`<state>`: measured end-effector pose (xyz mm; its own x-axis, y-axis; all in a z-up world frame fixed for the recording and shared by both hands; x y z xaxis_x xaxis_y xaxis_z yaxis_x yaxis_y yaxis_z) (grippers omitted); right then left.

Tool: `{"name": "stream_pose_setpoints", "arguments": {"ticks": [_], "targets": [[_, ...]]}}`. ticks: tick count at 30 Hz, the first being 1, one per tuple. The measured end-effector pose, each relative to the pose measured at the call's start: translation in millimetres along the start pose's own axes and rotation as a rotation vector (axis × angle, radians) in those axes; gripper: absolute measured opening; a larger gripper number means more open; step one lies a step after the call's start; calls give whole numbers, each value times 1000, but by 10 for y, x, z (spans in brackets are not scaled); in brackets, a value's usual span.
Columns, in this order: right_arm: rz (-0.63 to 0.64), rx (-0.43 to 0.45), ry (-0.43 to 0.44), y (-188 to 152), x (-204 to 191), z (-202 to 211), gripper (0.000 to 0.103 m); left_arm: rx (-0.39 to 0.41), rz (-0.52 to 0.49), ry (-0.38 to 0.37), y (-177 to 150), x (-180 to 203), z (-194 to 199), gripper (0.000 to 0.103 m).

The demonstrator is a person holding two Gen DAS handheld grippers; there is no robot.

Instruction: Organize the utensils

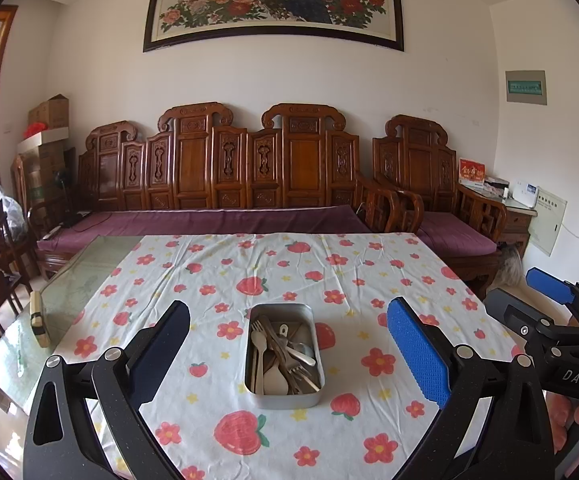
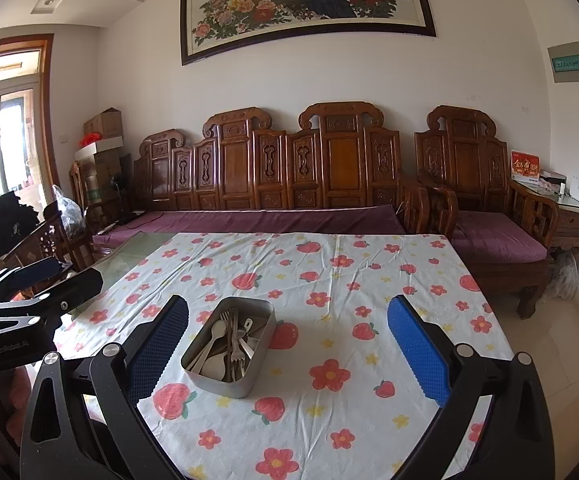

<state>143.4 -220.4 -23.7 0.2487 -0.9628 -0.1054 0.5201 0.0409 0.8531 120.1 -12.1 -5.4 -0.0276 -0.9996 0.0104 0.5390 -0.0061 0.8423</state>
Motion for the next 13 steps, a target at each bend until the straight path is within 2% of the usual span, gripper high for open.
{"name": "stream_pose_setpoints", "arguments": {"ticks": [13], "targets": [[-2, -2, 3, -20, 5, -26, 100, 2, -1, 1, -5, 11, 4, 95]]}}
Point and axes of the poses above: each gripper's, at about its wrist camera, not at the fingertips, and z roughly against the way its jaws point, x to its right, y to its top, the point moved 1 cm from there along -z, roughly the way its jaws point, and after that the axes turned 7 degrees about -x, right-handed, at the moved point
